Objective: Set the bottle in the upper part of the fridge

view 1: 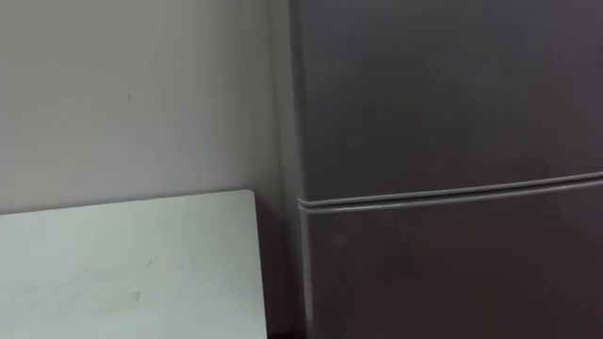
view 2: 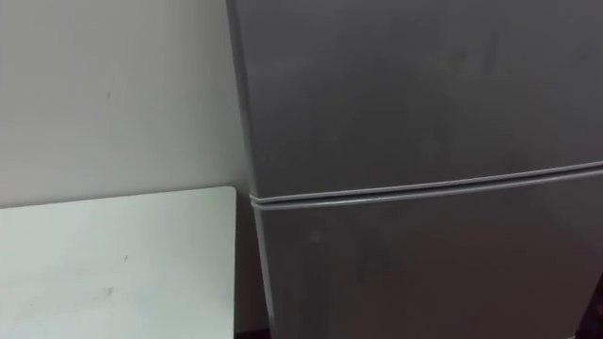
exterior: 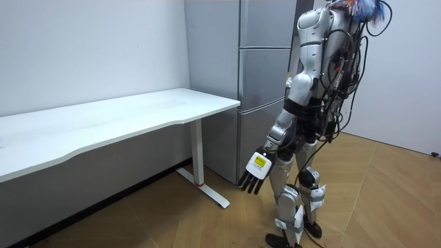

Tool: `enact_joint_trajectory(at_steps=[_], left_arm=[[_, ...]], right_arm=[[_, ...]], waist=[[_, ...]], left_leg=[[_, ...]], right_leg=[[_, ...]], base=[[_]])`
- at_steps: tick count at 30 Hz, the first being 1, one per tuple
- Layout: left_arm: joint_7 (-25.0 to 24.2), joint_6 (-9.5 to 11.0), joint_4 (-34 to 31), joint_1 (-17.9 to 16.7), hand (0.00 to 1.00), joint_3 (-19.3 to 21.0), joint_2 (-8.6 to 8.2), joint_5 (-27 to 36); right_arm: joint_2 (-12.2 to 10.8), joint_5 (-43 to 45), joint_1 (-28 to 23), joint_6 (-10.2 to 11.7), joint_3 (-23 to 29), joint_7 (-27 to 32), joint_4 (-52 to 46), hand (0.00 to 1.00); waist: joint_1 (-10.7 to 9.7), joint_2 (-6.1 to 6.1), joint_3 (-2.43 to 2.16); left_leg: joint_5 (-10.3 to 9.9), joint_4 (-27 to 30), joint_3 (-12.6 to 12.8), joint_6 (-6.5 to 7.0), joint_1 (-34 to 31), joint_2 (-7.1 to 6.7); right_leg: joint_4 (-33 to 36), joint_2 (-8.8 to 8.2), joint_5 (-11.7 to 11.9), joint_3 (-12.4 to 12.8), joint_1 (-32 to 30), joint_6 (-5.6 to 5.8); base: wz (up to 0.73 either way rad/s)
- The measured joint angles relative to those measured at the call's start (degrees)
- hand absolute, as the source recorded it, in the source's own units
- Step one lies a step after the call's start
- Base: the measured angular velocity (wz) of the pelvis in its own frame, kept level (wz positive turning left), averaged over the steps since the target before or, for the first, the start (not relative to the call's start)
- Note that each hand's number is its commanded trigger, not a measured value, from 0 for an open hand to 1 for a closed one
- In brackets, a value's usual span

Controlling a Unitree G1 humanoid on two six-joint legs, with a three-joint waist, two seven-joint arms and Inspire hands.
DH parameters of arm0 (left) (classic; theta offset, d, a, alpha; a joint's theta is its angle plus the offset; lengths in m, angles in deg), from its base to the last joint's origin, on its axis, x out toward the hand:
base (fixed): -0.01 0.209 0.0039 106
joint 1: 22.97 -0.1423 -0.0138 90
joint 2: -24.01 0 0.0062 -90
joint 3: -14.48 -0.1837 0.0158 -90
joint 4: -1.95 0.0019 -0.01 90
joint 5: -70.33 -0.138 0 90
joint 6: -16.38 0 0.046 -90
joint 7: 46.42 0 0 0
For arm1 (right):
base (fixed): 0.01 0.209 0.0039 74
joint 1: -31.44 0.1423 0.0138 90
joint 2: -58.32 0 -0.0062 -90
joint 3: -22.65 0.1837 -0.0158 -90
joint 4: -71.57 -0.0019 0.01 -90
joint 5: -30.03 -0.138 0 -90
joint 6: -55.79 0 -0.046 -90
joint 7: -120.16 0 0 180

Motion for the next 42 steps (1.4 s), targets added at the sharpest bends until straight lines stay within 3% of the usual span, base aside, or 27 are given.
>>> enact_joint_trajectory(at_steps=[9,17,21,42], left_arm=[[-0.7,0.1,-0.5,0.9,0.0,-1.3,0.16,-1.6],[-0.7,0.1,-0.5,1.9,0.0,-1.5,0.2,-1.6],[-0.7,0.1,-0.5,1.9,0.0,-1.4,0.23,-2.1],[-0.6,0.4,-0.3,1.8,0.0,-1.5,0.28,-2.7]], right_arm=[[0.2,15.0,1.6,-0.2,-4.8,-8.8,1.0,0.0],[0.2,15.2,4.7,-0.3,-6.4,-13.6,1.5,0.0],[0.2,15.2,4.5,-0.3,-6.8,-15.7,1.9,0.0],[0.2,15.1,5.3,-0.2,-6.5,-17.5,4.8,0.0]], waist=[[1.6,-0.2,0.07],[1.5,-0.7,-0.05],[1.6,-0.77,0.18],[1.5,-0.9,0.25]], left_leg=[[0.0,-0.1,-0.5,-0.01,-0.3,-0.09],[0.0,-0.1,-0.8,0.0,-0.6,-0.13],[0.0,-0.1,-1.1,0.0,-0.3,-0.13],[0.0,-0.2,-1.4,0.04,-0.3,-0.11]], right_leg=[[-0.1,0.02,0.0,-0.2,-0.1,0.0],[-0.2,0.03,0.0,-0.4,0.1,0.02],[-0.1,0.03,0.0,-0.5,0.7,0.02],[0.0,0.06,0.1,-0.8,1.0,-0.05]], base=[[0.01],[0.01],[0.02],[0.01]])
